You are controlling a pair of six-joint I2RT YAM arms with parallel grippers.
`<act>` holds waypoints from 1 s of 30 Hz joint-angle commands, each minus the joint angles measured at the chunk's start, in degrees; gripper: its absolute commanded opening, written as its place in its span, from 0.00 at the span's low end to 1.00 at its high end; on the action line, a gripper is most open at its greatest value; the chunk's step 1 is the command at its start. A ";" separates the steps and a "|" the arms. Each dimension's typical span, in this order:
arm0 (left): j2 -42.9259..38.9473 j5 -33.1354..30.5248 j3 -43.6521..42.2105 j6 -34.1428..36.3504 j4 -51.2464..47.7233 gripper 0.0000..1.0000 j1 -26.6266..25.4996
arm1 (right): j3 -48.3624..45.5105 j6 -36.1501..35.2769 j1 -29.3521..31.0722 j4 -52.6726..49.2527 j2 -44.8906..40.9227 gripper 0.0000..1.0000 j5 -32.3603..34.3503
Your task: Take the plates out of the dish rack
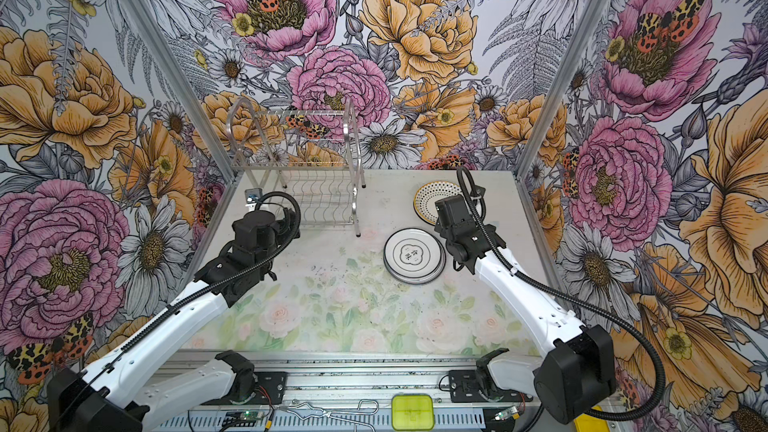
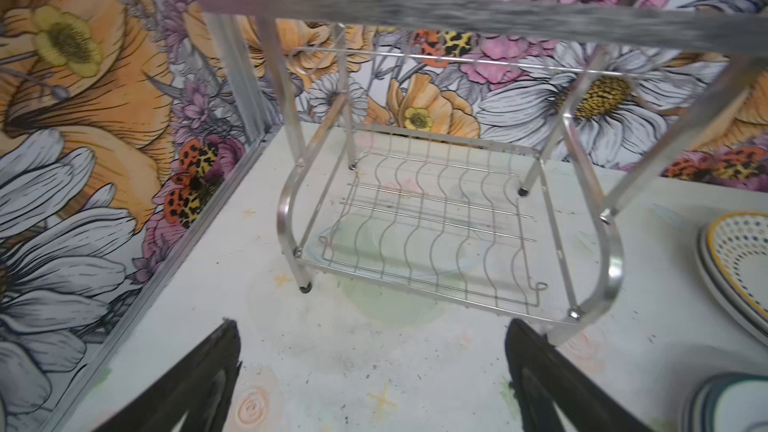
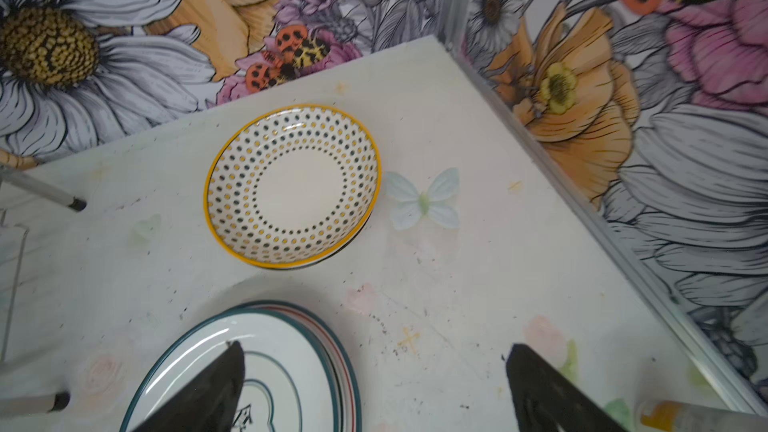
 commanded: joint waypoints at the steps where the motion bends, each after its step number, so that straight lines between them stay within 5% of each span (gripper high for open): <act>1: -2.57 -2.63 -4.36 0.70 7.10 0.99 3.68 | -3.70 -2.81 -0.16 8.70 0.43 0.99 20.91; 7: -2.22 -3.13 -12.53 9.54 20.85 0.99 8.46 | -6.21 -26.07 -1.62 15.50 10.21 0.90 19.75; 9: -2.10 -2.79 -15.77 9.97 25.72 0.99 11.13 | -8.22 -27.59 -1.92 19.51 13.13 0.88 21.66; 11: -2.28 4.42 -20.12 10.86 32.11 0.99 14.97 | -14.71 -32.11 -2.79 31.68 11.39 0.87 11.61; 13: -1.48 9.11 -25.39 11.21 42.02 0.99 18.49 | -22.11 -33.38 -4.15 46.22 8.47 0.99 2.77; 18: 5.63 14.93 -31.87 11.16 57.41 0.99 22.54 | -31.65 -40.15 -8.89 68.40 6.01 1.00 -8.42; 30: 27.21 17.95 -34.25 12.22 83.49 0.99 22.52 | -43.99 -36.88 -16.75 83.07 5.01 0.99 -19.47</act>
